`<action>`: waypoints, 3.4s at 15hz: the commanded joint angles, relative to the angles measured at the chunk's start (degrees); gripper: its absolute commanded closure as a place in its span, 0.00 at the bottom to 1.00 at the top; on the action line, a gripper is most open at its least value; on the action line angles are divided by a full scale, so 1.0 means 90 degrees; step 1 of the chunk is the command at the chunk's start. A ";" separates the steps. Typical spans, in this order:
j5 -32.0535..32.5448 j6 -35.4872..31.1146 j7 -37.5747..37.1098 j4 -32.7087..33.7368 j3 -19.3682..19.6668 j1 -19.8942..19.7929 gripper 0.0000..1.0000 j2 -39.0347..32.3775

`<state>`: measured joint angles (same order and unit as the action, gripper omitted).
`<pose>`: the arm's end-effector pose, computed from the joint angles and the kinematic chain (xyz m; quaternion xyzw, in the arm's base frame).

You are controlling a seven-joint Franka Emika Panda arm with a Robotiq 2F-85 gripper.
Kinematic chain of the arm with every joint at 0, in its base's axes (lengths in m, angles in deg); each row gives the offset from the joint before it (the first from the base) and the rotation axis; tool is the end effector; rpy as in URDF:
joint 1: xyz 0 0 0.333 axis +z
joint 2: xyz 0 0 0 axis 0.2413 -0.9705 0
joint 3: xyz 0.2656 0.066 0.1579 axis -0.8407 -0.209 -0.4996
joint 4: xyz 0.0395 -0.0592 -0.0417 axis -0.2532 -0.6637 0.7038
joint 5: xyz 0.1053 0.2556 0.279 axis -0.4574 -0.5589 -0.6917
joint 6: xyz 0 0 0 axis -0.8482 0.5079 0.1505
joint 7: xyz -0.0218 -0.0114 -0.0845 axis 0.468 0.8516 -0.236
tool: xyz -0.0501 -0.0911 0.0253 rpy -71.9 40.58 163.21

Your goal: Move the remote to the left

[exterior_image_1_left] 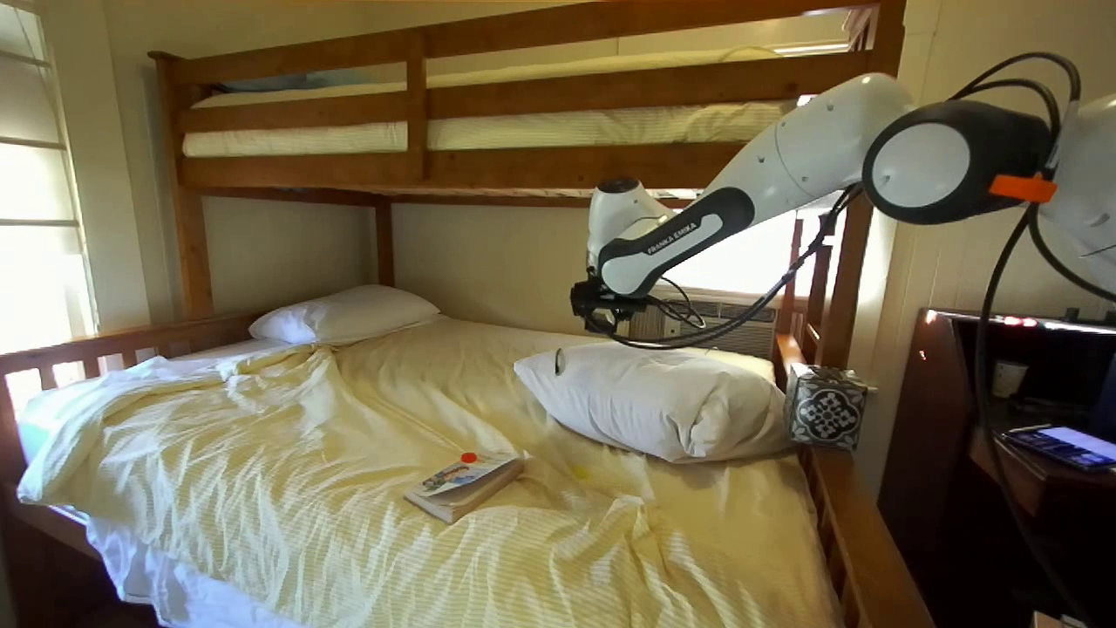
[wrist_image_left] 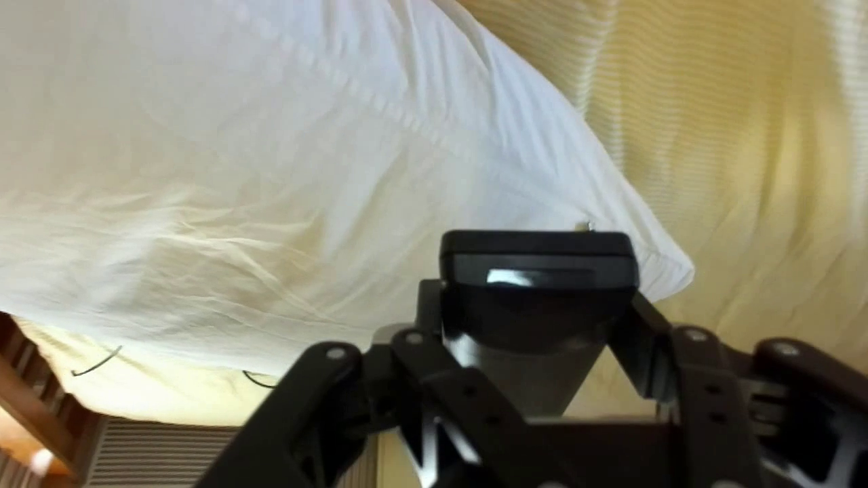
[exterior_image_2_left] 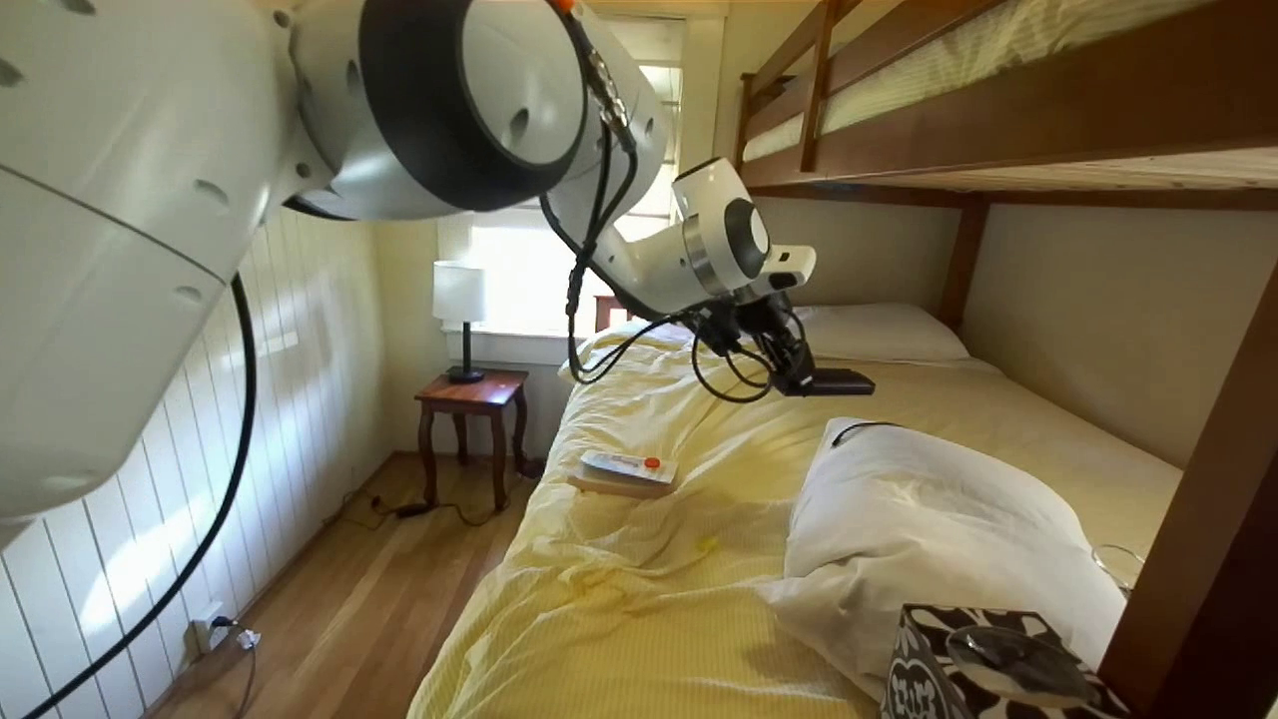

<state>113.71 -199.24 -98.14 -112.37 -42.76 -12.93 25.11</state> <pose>0.7493 -0.1031 0.4051 0.8609 -0.4034 0.2900 0.1098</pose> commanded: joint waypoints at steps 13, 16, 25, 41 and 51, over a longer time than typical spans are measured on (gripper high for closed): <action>-0.0336 -0.0687 0.2143 -0.1697 -0.0157 0.0498 0.64 0.0506; -0.0166 -0.1225 0.2157 -0.1825 -0.0155 0.0974 0.64 0.0075; -0.1352 -0.2705 0.4752 -0.1556 -0.2285 -0.1023 0.64 -0.0687; -0.2112 -0.3814 0.5818 -0.0861 -0.0554 0.0148 0.64 -0.1819; -0.2471 -0.2619 0.5735 -0.0460 -0.0519 0.0134 0.00 -0.1603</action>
<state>94.20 -229.52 -49.04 -115.71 -42.37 -8.34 5.21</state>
